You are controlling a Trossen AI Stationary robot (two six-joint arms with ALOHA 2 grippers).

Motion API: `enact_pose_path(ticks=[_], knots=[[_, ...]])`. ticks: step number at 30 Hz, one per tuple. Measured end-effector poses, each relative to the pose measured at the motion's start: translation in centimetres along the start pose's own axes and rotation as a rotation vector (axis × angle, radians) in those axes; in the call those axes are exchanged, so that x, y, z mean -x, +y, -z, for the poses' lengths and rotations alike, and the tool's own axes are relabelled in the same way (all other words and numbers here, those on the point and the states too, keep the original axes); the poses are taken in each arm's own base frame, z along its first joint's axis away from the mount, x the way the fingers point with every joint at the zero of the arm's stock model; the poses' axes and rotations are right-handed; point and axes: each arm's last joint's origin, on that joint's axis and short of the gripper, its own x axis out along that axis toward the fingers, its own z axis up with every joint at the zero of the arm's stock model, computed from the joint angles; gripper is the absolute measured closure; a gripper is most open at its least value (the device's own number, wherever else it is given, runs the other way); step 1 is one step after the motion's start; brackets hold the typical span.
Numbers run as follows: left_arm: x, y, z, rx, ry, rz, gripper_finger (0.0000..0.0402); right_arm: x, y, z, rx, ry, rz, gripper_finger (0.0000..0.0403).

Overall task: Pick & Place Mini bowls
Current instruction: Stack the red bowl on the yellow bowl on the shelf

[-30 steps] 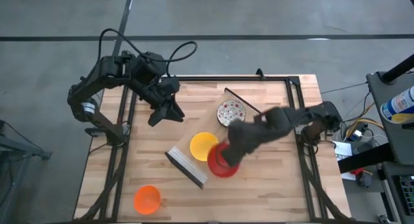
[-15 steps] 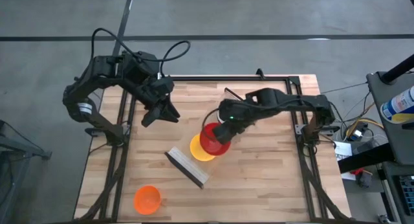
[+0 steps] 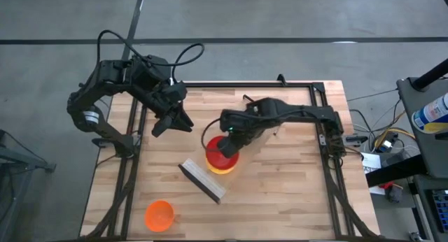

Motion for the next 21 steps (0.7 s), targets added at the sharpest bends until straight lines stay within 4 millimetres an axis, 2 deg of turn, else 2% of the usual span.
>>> enact_pose_path(ticks=[4, 10, 21], knots=[[0.0, 0.0, 0.0, -0.003, 0.002, 0.000, 0.0299, -1.5, 0.7, -0.6, 0.013, 0.026, 0.031, 0.0394], [0.0, 0.1, 0.5, 0.017, 0.045, -0.013, 0.0299, -3.3, 0.1, -0.4, -0.001, 0.104, 0.148, 0.0394], [0.1, 0.1, 0.5, 0.002, 0.048, -0.014, 0.0299, -3.2, 0.0, -0.6, -0.015, 0.103, 0.136, 0.0393]])
